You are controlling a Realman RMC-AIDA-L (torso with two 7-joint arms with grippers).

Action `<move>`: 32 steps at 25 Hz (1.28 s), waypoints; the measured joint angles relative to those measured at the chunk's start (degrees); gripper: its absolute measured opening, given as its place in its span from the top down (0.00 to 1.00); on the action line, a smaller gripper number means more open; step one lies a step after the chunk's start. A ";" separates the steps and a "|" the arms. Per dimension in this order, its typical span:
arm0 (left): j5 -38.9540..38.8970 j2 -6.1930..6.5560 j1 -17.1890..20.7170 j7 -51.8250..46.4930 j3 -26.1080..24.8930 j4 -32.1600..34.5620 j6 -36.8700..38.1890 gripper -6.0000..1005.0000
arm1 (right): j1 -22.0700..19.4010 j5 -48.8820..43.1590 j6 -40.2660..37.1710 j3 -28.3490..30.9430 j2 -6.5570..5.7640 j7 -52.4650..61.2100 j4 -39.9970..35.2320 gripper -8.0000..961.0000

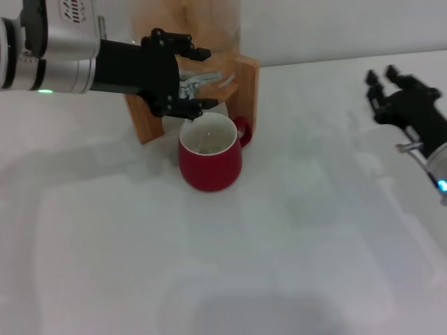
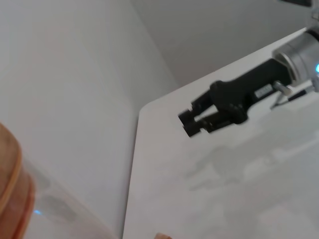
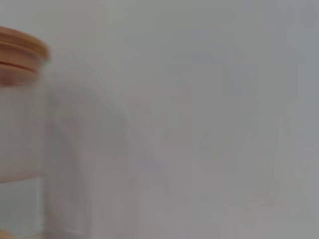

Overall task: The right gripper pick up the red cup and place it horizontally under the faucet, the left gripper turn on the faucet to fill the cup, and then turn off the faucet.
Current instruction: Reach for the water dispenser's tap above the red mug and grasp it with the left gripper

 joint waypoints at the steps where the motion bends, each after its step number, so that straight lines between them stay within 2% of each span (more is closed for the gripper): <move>1: 0.00 -0.01 0.01 0.02 0.11 0.00 0.01 0.26 | 0.05 0.00 0.00 0.79 -0.02 -0.05 0.44 0.69; 7: -0.01 0.00 0.01 0.38 0.27 0.01 0.04 0.26 | 0.15 -0.08 -0.05 3.96 -0.12 -0.75 2.11 0.52; 23: 1.14 0.37 0.46 1.32 0.47 -0.08 -0.55 0.26 | 0.21 -0.37 0.47 4.78 -0.01 -0.96 1.47 0.26; 32: 1.40 0.20 -0.30 3.22 0.48 -0.81 -1.14 0.26 | -0.07 -0.18 0.49 4.17 0.02 -0.92 1.28 0.26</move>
